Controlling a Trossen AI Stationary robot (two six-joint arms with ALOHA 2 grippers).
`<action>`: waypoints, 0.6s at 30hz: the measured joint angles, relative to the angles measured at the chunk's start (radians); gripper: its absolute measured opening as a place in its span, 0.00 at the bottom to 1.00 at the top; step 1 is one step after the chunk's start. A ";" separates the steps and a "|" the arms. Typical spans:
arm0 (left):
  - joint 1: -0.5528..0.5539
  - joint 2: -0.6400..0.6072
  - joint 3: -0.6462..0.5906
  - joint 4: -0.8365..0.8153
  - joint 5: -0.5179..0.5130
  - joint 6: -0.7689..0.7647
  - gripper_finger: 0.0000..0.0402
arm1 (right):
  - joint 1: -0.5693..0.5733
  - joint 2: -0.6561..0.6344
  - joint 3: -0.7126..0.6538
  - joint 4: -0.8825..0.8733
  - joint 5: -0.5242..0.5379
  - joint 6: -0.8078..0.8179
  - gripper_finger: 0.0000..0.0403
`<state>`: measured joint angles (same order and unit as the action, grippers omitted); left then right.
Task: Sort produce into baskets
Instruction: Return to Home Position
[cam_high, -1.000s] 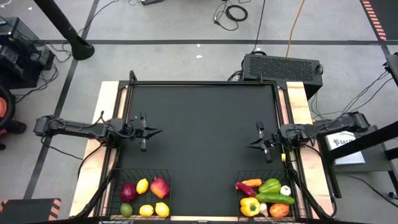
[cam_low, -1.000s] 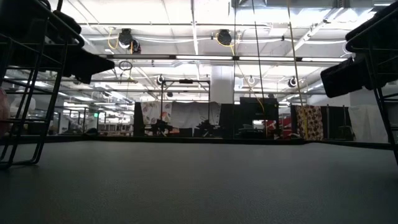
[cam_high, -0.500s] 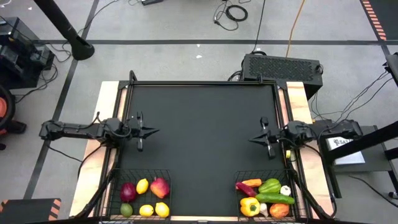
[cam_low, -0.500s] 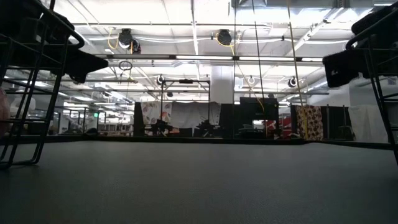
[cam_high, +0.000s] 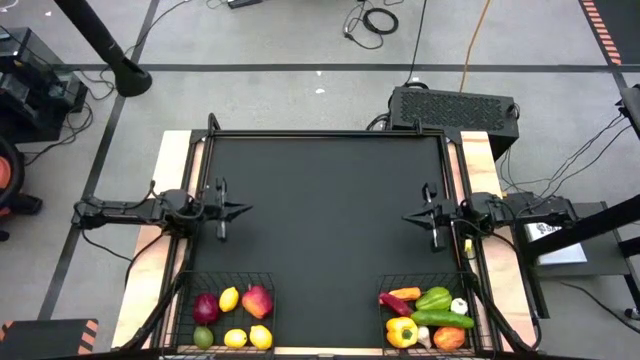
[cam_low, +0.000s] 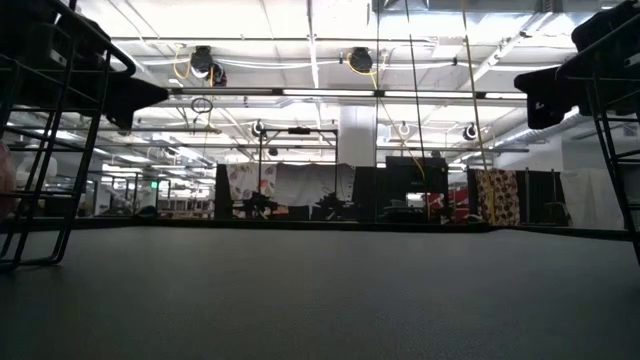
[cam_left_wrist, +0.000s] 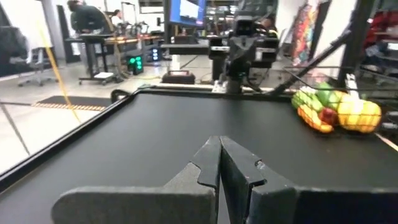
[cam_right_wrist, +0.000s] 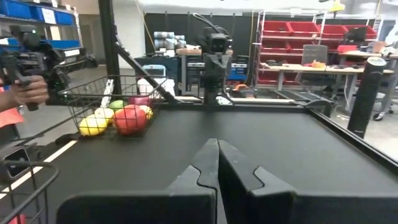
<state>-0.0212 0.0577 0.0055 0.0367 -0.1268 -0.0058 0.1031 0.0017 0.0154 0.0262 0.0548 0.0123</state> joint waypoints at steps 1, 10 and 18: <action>0.000 -0.002 0.000 -0.003 0.012 0.007 0.03 | 0.000 0.000 0.000 0.001 0.000 -0.001 0.00; 0.000 -0.003 0.000 -0.007 0.021 0.011 0.03 | 0.000 0.001 0.000 0.005 -0.001 0.002 0.00; 0.000 -0.003 -0.001 -0.008 0.021 0.038 0.03 | 0.000 0.001 0.000 0.004 -0.002 0.002 0.00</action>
<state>-0.0212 0.0547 0.0044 0.0284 -0.1060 0.0322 0.1032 0.0029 0.0154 0.0305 0.0532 0.0139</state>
